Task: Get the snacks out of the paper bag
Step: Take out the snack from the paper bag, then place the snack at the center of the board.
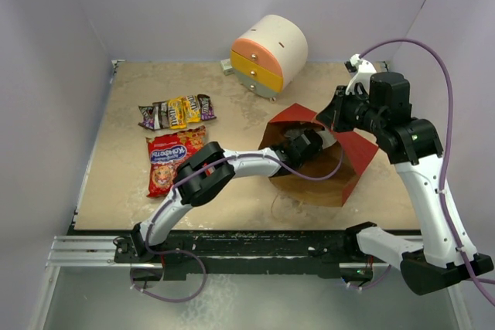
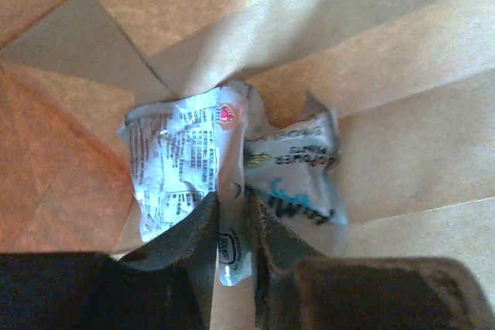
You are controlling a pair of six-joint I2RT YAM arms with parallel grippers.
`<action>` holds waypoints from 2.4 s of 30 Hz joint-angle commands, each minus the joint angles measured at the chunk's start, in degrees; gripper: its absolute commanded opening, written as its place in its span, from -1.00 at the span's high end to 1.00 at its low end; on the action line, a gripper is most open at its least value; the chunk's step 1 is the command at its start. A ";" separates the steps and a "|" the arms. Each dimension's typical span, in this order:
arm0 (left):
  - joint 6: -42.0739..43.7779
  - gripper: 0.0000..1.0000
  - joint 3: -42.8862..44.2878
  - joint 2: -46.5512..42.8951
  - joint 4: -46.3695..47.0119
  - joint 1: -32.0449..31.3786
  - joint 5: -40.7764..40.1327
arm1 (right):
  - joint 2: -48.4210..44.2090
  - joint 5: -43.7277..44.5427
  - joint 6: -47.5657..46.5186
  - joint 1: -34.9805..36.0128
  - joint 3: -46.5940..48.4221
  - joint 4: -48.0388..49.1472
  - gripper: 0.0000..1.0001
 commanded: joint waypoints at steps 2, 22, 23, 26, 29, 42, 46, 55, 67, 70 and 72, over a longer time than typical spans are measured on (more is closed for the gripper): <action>-0.75 0.62 1.99 -3.60 -2.20 0.35 1.09 | -1.56 -1.22 -0.81 0.12 2.34 1.57 1.00; -19.02 1.00 -12.05 -32.97 -19.00 -5.03 22.32 | -7.96 1.12 -0.39 0.14 -5.93 11.32 1.00; -19.98 1.00 -12.78 -34.49 -19.42 -5.10 24.22 | -8.26 1.33 -0.29 0.12 -6.46 12.03 1.00; -22.71 1.00 -15.04 -39.90 -21.07 -5.09 28.60 | -8.71 2.13 -0.78 0.12 -7.32 13.69 1.00; -24.40 1.00 -17.84 -46.02 -22.57 -5.10 32.50 | -8.46 4.25 -1.61 0.12 -7.47 14.22 1.00; -21.99 1.00 -11.56 -70.20 -42.56 -2.73 1.35 | -7.45 4.51 -2.82 0.12 -8.97 17.39 1.00; -20.38 1.00 -7.95 -65.91 -47.80 0.23 -16.24 | -6.35 3.02 -3.60 0.14 -9.08 17.49 1.00; -22.55 1.00 -11.50 -56.94 -43.23 19.18 1.86 | -4.76 -0.27 -5.02 0.71 -9.34 17.21 1.00; -0.53 1.00 -18.31 -39.87 -30.38 20.96 10.58 | -5.48 4.10 -7.69 3.46 -8.35 16.64 1.00; 6.97 1.00 -21.32 -38.12 -26.92 21.00 14.67 | -6.09 5.34 -7.97 3.44 -8.23 16.19 1.00; 10.90 1.00 -24.07 -37.98 -22.45 21.20 16.84 | -6.54 5.70 -8.08 3.41 -8.02 15.98 1.00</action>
